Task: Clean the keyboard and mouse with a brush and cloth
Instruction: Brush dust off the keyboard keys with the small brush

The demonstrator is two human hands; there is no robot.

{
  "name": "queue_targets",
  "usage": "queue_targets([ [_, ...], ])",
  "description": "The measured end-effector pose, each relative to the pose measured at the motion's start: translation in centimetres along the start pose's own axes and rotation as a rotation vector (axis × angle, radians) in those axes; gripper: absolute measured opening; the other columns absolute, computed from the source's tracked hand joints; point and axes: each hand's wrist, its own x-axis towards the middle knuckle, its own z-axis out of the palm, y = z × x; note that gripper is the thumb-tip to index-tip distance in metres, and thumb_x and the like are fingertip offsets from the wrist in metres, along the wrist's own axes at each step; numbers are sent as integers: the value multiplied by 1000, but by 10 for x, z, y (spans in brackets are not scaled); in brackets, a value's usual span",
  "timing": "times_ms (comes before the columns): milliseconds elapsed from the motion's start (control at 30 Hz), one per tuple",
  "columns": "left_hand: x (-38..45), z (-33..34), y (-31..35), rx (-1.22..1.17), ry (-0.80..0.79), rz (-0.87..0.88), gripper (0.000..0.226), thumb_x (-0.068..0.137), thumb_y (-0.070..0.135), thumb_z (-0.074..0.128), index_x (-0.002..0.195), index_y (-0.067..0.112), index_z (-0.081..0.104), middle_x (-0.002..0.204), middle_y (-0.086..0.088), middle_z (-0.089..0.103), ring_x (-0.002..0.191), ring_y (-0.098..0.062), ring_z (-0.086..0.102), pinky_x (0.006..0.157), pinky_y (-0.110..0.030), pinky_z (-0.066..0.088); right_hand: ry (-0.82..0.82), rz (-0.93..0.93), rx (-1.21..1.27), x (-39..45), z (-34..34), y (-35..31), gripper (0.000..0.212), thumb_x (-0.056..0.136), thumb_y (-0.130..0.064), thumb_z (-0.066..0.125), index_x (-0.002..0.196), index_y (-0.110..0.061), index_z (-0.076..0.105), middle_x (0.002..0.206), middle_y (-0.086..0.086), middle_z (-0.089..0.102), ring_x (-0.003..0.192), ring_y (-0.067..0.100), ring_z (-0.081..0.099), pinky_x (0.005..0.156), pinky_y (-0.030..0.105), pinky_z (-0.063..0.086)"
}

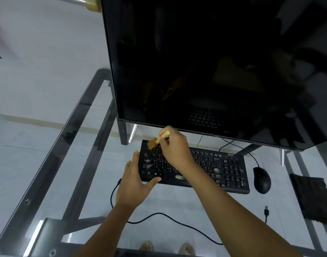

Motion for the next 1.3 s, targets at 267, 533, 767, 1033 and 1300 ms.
queue_targets([
  [267,0,0,0,17,12,22,108,70,61,70,150,31,4,139,1,40,128,-12,39,97,-33,44,65,71,18,3,-22,15,9,93,-23,58,94,-14,59,75,-7,67,68,6,65,63,22,54],
  [533,2,0,1,6,14,22,106,69,59,72,149,33,7,138,4,40,126,-7,38,98,-35,44,35,165,125,-1,-44,30,10,91,-24,63,91,-14,61,77,4,70,69,17,70,68,33,60],
  [767,2,1,0,22,1,9,107,69,61,71,149,34,6,143,2,39,134,-20,37,101,-45,45,173,48,20,-13,-43,37,18,88,-22,66,80,-9,57,70,2,65,61,14,62,58,24,53],
  [1033,2,0,-1,6,-8,-4,106,68,64,69,149,35,6,139,4,39,128,-15,41,99,-40,47,236,14,1,-21,-52,44,9,89,-17,64,83,-13,60,75,-4,64,64,10,60,57,18,48],
  [1300,3,2,-4,14,-16,-22,106,67,65,69,148,37,6,143,1,38,134,-22,38,100,-50,45,193,43,-5,-24,-60,51,10,91,-16,63,83,-11,60,68,-7,64,61,2,62,58,14,49],
])
